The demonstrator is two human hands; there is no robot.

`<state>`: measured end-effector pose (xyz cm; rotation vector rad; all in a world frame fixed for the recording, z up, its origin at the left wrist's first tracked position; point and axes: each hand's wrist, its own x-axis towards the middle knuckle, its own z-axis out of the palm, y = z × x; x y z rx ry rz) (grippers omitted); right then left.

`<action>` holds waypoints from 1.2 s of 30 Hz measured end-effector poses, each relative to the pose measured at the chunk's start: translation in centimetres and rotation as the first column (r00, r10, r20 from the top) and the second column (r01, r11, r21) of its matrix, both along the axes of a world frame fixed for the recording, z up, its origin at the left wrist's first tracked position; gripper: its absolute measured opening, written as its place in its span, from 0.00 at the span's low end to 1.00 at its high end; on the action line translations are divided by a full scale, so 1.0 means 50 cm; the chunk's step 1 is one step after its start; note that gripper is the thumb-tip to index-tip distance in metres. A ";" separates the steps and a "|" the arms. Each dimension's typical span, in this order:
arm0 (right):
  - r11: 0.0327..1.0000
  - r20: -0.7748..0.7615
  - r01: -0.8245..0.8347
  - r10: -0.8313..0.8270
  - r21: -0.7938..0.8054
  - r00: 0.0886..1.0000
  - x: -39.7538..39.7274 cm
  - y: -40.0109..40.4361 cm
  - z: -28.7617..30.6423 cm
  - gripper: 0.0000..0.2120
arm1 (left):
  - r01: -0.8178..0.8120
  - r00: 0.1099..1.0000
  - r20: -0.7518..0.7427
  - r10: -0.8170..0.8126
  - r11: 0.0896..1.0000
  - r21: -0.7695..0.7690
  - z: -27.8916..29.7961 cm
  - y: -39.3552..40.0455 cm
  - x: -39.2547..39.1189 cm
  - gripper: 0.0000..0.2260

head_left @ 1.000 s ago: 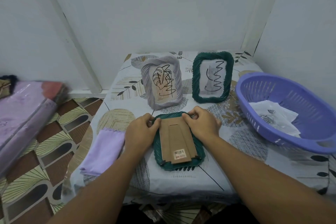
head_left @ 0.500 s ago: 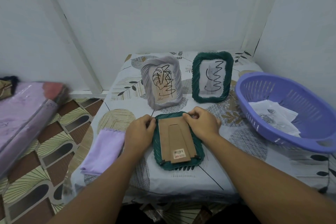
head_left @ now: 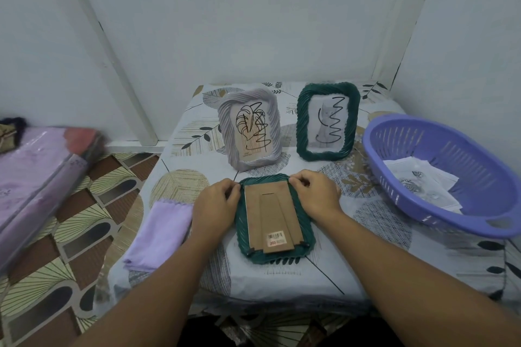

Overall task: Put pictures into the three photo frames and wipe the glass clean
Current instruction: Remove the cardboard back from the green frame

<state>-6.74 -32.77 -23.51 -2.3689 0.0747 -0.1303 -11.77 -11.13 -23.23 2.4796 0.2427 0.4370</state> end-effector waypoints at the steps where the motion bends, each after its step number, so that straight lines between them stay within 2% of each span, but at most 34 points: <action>1: 1.000 0.001 -0.001 0.001 0.002 1.000 0.000 0.000 -0.001 0.08 | -0.002 1.000 -0.001 0.002 1.000 0.003 0.001 -0.001 -0.001 0.09; 6: 0.992 0.026 -0.079 0.077 0.095 0.997 -0.012 -0.019 0.003 0.10 | 0.014 0.996 -0.088 -0.017 0.999 -0.040 0.027 0.001 -0.002 0.10; 10: 0.997 0.125 -0.063 0.069 -0.053 0.990 -0.057 -0.041 0.016 0.12 | -0.007 0.973 -0.231 0.010 1.000 0.015 0.065 0.018 -0.009 0.13; 14: 0.994 0.098 -0.053 0.063 -0.095 0.993 -0.082 -0.048 0.010 0.13 | 0.041 0.939 -0.344 -0.029 0.999 0.029 0.066 0.031 -0.040 0.10; 17: 0.993 0.076 -0.045 0.053 -0.108 0.996 -0.077 -0.040 0.013 0.12 | 0.075 0.940 -0.330 -0.083 0.996 -0.038 0.057 0.024 -0.049 0.09; 22: 0.995 0.032 -0.049 0.051 -0.087 0.998 -0.064 -0.036 0.028 0.12 | 0.033 0.960 -0.275 -0.042 0.999 -0.038 0.054 0.012 -0.037 0.08; 25: 0.995 0.059 -0.082 0.086 -0.058 0.995 -0.074 -0.041 0.025 0.11 | 0.030 0.982 -0.181 -0.059 0.987 -0.158 0.054 0.003 -0.062 0.06; 29: 0.970 0.106 -0.217 0.206 0.112 0.973 -0.105 -0.067 0.010 0.04 | 0.181 0.972 -0.066 -0.224 0.902 -0.391 0.044 0.010 -0.112 0.10; 34: 0.872 -0.078 -0.425 0.454 0.242 0.888 -0.127 -0.097 0.044 0.10 | 0.330 0.870 -0.187 -0.456 0.822 -0.464 0.052 0.028 -0.125 0.15; 36: 0.831 -0.108 -0.471 0.519 0.296 0.848 -0.120 -0.106 0.062 0.11 | 0.375 0.822 -0.241 -0.516 0.809 -0.453 0.066 0.032 -0.119 0.17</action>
